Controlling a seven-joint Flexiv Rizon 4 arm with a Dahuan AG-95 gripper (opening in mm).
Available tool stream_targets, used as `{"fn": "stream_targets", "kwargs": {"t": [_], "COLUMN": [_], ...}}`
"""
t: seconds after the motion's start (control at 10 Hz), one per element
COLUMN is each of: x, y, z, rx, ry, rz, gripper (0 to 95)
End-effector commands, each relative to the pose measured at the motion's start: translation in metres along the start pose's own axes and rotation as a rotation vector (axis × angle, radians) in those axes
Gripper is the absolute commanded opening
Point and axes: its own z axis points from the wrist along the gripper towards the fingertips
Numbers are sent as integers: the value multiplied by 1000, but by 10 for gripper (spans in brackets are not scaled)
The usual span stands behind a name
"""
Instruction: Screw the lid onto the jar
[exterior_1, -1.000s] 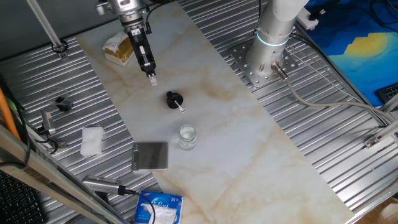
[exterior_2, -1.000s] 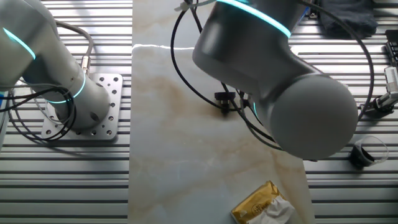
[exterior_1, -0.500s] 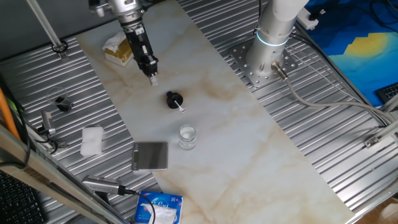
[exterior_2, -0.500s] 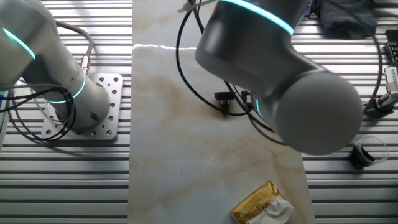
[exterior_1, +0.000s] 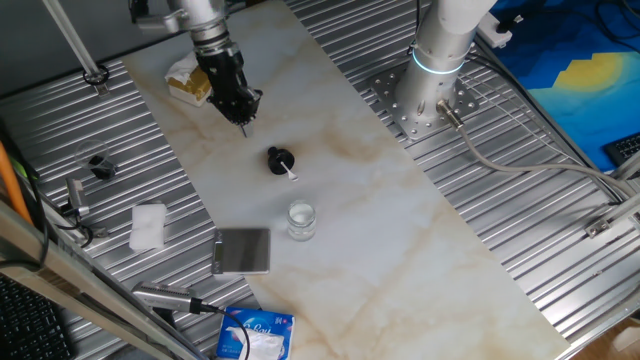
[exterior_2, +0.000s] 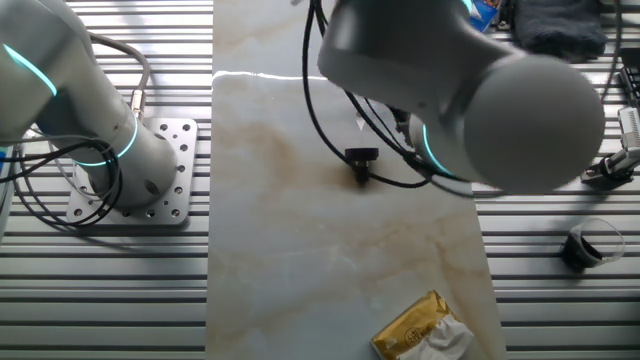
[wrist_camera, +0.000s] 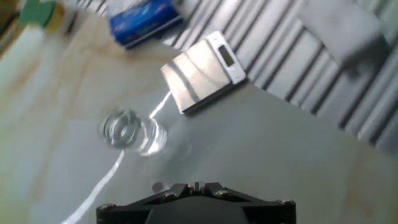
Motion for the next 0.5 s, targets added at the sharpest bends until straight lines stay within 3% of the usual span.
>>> {"fn": "stream_targets", "kwargs": {"t": [0.1, 0.5], "x": [0, 0], "y": [-1, -1], "z": [0, 0], "rx": [45, 35], "ry": [34, 14], "rz": [-354, -386], "gripper": [0, 0]}}
